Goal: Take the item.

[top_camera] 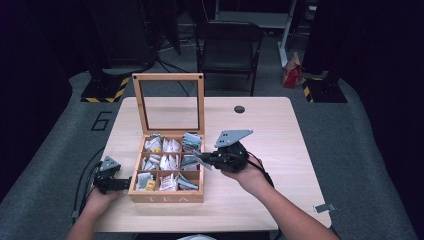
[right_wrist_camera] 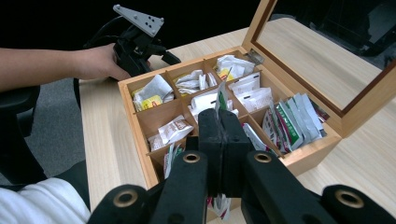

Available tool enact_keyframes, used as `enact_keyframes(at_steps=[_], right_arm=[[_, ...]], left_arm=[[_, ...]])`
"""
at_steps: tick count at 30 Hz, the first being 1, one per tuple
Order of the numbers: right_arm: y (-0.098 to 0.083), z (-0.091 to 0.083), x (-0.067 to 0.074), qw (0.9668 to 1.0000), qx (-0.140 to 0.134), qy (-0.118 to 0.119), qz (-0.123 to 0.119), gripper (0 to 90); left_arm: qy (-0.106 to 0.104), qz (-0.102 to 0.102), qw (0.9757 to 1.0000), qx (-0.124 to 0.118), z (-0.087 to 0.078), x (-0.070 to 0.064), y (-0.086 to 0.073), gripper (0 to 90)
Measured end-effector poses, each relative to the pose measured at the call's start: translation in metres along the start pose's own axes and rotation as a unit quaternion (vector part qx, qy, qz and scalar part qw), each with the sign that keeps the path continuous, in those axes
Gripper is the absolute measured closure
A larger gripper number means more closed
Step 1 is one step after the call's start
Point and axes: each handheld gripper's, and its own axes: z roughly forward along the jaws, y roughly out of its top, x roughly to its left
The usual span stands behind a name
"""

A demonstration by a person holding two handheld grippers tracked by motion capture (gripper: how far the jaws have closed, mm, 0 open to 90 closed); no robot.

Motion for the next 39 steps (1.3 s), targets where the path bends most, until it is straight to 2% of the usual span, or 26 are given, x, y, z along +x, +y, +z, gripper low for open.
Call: enact_keyframes(at_steps=[27, 39], right_arm=[[-0.011, -0.025, -0.016, 0.9994, -0.005, -0.034, 0.010, 89.5], [-0.019, -0.031, -0.022, 0.9988, -0.004, -0.047, 0.014, 89.5]], left_arm=[[0.000, 0.000, 1.0000, 0.001, 0.000, 0.000, 0.000, 14.6], [0.000, 0.000, 1.0000, 0.000, 0.000, 0.000, 0.000, 14.5]])
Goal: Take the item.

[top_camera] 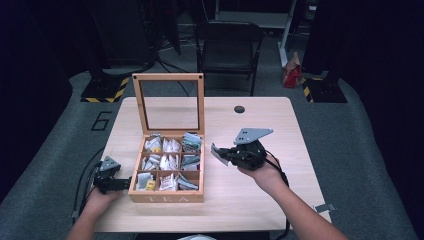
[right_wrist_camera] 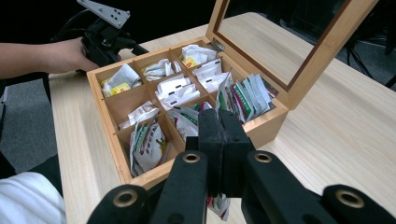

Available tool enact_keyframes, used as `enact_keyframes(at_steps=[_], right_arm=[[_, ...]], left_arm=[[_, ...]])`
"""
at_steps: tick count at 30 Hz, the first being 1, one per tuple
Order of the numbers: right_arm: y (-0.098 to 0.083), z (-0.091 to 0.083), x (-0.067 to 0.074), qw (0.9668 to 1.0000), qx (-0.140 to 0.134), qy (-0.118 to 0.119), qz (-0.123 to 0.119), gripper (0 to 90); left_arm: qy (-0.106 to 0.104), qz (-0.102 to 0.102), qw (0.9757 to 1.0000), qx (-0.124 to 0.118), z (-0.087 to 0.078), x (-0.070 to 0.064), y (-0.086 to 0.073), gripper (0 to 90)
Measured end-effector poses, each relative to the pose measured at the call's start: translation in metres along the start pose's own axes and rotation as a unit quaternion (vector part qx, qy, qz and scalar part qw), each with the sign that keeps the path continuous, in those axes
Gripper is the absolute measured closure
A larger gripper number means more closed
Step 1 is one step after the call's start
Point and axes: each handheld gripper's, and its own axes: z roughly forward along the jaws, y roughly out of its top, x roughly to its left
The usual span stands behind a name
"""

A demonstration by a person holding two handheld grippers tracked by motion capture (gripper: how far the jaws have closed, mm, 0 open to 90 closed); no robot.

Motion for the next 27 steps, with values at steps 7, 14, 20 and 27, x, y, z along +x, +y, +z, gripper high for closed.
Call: enact_keyframes(at_steps=[7, 14, 20, 27], right_arm=[[-0.005, -0.001, -0.004, 1.0000, 0.002, -0.007, 0.005, 89.5], [-0.011, -0.001, -0.008, 0.9999, 0.003, -0.015, 0.007, 89.5], [-0.016, 0.000, -0.009, 0.9998, 0.005, -0.019, 0.007, 89.5], [-0.022, 0.003, -0.009, 0.9996, 0.006, -0.025, 0.009, 89.4]], left_arm=[[0.000, 0.000, 1.0000, 0.000, 0.000, 0.000, 0.000, 14.6], [0.000, 0.000, 1.0000, 0.001, 0.000, 0.000, 0.000, 14.5], [0.000, 0.000, 1.0000, 0.000, 0.000, 0.000, 0.000, 14.6], [0.000, 0.000, 1.0000, 0.000, 0.000, 0.000, 0.000, 14.5]])
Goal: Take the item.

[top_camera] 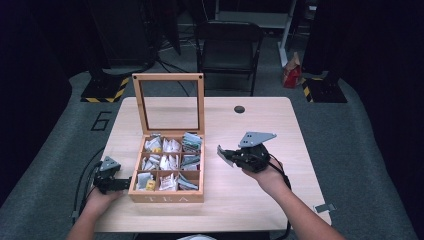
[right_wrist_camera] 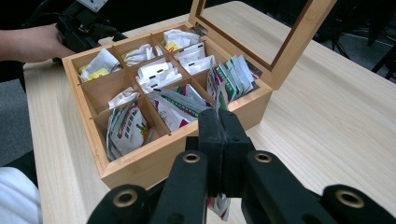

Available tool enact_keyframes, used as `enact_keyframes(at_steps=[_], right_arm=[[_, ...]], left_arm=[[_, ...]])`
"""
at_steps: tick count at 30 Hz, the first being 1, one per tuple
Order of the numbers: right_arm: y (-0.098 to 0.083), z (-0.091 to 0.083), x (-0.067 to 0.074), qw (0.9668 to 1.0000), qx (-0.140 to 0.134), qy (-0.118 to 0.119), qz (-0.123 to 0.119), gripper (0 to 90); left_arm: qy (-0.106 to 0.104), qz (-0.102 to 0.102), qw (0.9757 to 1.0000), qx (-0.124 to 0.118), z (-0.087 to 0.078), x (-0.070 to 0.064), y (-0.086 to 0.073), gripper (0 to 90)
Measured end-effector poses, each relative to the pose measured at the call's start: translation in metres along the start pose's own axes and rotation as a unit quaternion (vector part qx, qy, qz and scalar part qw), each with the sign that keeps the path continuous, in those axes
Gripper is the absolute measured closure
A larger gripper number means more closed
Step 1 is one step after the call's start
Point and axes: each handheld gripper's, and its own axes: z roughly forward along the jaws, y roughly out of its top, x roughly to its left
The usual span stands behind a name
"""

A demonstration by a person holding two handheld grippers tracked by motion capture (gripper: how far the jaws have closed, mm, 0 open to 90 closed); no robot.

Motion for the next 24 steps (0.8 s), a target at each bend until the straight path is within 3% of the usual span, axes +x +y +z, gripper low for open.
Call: enact_keyframes(at_steps=[24], right_arm=[[-0.021, 0.009, -0.006, 0.9999, 0.006, -0.011, 0.008, 89.5]], left_arm=[[0.000, 0.000, 1.0000, 0.000, 0.000, 0.000, 0.000, 14.5]])
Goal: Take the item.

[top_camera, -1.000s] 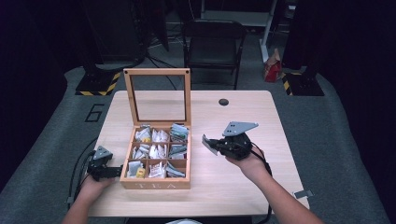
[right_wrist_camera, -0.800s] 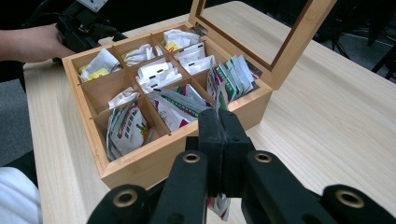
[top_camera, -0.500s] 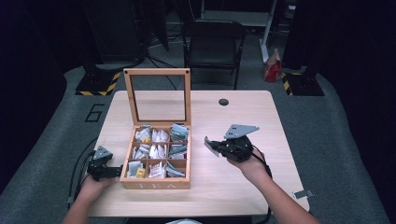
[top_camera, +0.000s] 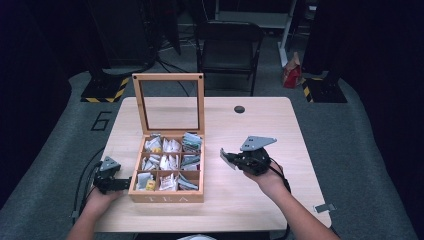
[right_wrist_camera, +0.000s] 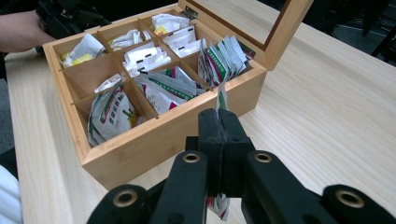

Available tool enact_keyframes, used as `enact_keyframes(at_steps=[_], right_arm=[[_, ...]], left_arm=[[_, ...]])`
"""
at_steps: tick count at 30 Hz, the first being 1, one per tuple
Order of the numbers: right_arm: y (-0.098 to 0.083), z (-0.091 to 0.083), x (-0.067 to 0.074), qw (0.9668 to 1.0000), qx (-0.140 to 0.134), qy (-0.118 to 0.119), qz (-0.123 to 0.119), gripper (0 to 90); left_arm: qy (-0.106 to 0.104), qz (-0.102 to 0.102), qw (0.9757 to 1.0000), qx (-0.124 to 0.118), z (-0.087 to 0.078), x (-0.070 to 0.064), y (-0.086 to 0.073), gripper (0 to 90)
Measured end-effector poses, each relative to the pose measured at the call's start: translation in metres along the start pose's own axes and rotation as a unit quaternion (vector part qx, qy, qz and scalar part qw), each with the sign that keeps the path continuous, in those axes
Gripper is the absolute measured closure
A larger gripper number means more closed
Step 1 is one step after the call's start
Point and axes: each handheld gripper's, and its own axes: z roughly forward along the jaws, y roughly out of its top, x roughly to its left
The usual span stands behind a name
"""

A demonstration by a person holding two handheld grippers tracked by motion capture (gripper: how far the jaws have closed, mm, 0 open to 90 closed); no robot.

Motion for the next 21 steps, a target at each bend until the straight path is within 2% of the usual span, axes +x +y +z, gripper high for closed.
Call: enact_keyframes(at_steps=[11, 21], right_arm=[[-0.009, 0.006, 0.000, 1.0000, 0.003, -0.003, 0.003, 89.4], [-0.025, 0.019, 0.003, 0.9998, 0.022, -0.002, 0.000, 89.4]], left_arm=[[0.000, 0.000, 1.0000, 0.000, 0.000, 0.000, 0.000, 14.6], [0.000, 0.000, 1.0000, 0.000, 0.000, 0.000, 0.000, 14.5]])
